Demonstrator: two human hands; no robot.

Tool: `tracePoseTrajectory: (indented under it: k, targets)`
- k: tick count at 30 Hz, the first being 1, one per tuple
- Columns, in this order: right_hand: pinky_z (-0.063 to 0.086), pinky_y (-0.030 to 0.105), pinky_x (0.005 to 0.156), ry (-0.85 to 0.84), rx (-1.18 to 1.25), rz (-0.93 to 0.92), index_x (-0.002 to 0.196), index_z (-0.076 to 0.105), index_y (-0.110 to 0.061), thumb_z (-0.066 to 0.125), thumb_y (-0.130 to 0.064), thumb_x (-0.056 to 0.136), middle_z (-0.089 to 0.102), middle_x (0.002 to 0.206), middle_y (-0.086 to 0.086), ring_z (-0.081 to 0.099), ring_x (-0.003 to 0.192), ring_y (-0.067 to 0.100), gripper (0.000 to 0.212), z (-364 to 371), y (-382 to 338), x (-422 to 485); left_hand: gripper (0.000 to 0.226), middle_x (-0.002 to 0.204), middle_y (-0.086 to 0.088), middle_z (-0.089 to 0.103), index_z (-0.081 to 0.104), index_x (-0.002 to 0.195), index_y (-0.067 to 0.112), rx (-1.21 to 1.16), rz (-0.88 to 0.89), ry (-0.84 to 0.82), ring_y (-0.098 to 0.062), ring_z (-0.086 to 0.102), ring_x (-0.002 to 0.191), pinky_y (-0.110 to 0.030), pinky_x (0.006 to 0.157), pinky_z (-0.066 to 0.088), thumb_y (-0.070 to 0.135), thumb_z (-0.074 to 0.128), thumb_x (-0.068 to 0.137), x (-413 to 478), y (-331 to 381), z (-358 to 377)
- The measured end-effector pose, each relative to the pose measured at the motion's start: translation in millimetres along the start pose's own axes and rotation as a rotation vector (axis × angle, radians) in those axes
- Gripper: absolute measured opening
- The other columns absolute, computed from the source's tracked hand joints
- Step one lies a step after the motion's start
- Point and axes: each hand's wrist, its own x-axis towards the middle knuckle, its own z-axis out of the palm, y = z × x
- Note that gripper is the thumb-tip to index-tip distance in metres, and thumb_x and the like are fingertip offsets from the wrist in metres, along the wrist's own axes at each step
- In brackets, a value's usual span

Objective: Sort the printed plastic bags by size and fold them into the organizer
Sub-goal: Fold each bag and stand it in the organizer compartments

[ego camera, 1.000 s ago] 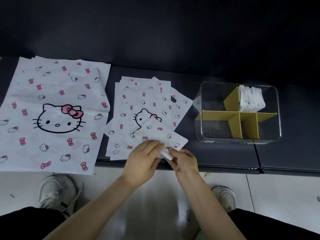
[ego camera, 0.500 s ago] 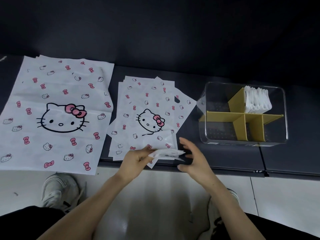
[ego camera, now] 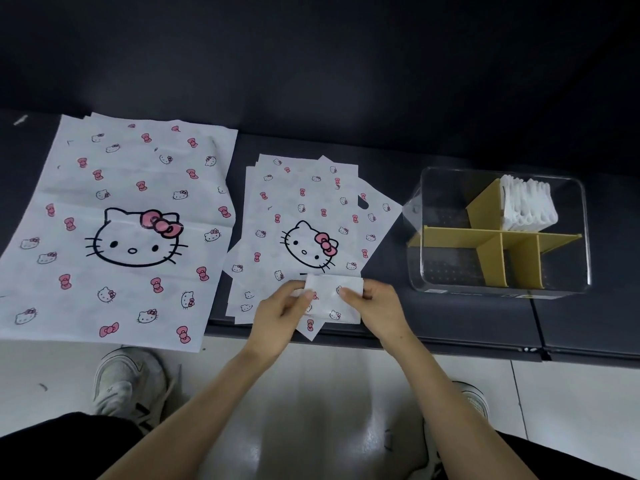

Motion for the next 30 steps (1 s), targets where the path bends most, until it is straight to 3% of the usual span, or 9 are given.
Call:
tracePoseTrajectory:
  k: [3, 6, 9, 11, 14, 19, 22, 25, 30]
  targets:
    - [0.054, 0.041, 0.079, 0.02, -0.065, 0.032, 0.083, 0.072, -0.012, 0.069, -0.021, 0.084, 0.073, 0.085, 0.008, 0.068, 0.083, 0.026, 0.01, 2.0, 4.2, 4.8, 0.019, 0.055, 0.008, 0.061, 0.059, 0.078, 0.024, -0.014, -0.014, 0.257, -0.002, 0.053, 0.054, -0.01, 0.056, 0.04, 0.013, 0.059, 0.093, 2.8, -6.0, 12.4]
    - [0.05, 0.038, 0.066, 0.011, -0.118, 0.041, 0.077, 0.069, -0.006, 0.069, -0.027, 0.081, 0.07, 0.078, 0.014, 0.057, 0.066, 0.018, 0.021, 4.7, 8.1, 9.1, 0.02, 0.055, 0.009, 0.057, 0.052, 0.076, 0.02, 0.205, 0.061, 0.368, -0.001, 0.054, 0.051, -0.013, 0.053, 0.037, 0.011, 0.058, 0.093, 3.7, -12.3, 20.3]
    - [0.037, 0.03, 0.059, 0.012, -0.187, 0.062, 0.073, 0.063, 0.001, 0.067, -0.028, 0.081, 0.059, 0.065, 0.014, 0.045, 0.059, 0.014, 0.031, 5.6, 5.9, 10.9, 0.01, 0.046, 0.009, 0.05, 0.057, 0.081, 0.01, 0.467, 0.243, 0.432, -0.01, 0.046, 0.042, -0.027, 0.052, 0.038, 0.013, 0.056, 0.09, 4.5, -18.6, 20.5]
    - [0.036, 0.029, 0.058, 0.014, -0.222, 0.064, 0.071, 0.061, 0.001, 0.067, -0.029, 0.083, 0.059, 0.064, 0.013, 0.045, 0.059, 0.015, 0.033, 5.3, 3.8, 11.3, 0.019, 0.042, 0.006, 0.047, 0.061, 0.08, 0.007, 0.622, 0.348, 0.463, -0.021, 0.043, 0.041, -0.028, 0.056, 0.038, 0.021, 0.051, 0.087, 8.8, -28.3, 17.5]
    - [0.033, 0.027, 0.056, 0.011, -0.267, 0.058, 0.064, 0.057, -0.006, 0.065, -0.027, 0.085, 0.052, 0.059, 0.002, 0.042, 0.057, 0.015, 0.031, 5.0, 0.7, 9.6, 0.03, 0.043, 0.005, 0.045, 0.064, 0.079, 0.006, 0.641, 0.363, 0.445, -0.023, 0.044, 0.04, -0.03, 0.064, 0.045, 0.03, 0.047, 0.087, 11.3, -40.9, 9.4]
    - [0.029, 0.028, 0.056, 0.019, -0.287, 0.044, 0.066, 0.054, -0.001, 0.064, -0.027, 0.085, 0.045, 0.059, 0.006, 0.035, 0.058, 0.018, 0.034, 5.3, -1.7, 7.0, 0.03, 0.049, 0.006, 0.054, 0.063, 0.083, 0.005, 0.65, 0.391, 0.431, -0.022, 0.049, 0.046, -0.033, 0.069, 0.043, 0.029, 0.046, 0.089, 8.8, -39.2, 2.1]
    - [0.027, 0.027, 0.053, 0.017, -0.325, 0.041, 0.059, 0.045, -0.011, 0.063, -0.027, 0.085, 0.041, 0.055, 0.002, 0.033, 0.055, 0.016, 0.036, 5.8, -4.6, 6.3, 0.026, 0.079, -0.006, 0.063, 0.063, 0.096, 0.006, 0.83, 0.541, 0.458, -0.03, 0.056, 0.071, -0.038, 0.08, 0.037, 0.024, 0.046, 0.089, 7.3, -34.4, 2.9]
    - [0.029, 0.028, 0.053, 0.014, -0.349, 0.038, 0.058, 0.048, -0.009, 0.063, -0.027, 0.085, 0.042, 0.054, 0.001, 0.035, 0.054, 0.016, 0.036, 6.4, -6.2, 6.7, 0.035, 0.111, -0.015, 0.062, 0.063, 0.113, 0.0, 0.89, 0.704, 0.28, -0.033, 0.055, 0.102, -0.044, 0.102, 0.034, 0.019, 0.041, 0.094, 10.5, -30.7, 15.6]
    - [0.041, 0.032, 0.059, 0.002, -0.357, 0.029, 0.065, 0.062, -0.009, 0.063, -0.027, 0.085, 0.063, 0.065, 0.006, 0.057, 0.064, 0.023, 0.027, 6.6, -7.6, 6.6, 0.056, 0.146, -0.014, 0.04, 0.042, 0.14, 0.0, 1.01, 0.455, 0.056, -0.032, 0.033, 0.138, -0.043, 0.116, 0.016, 0.033, 0.017, 0.103, 14.0, -49.0, 24.1]
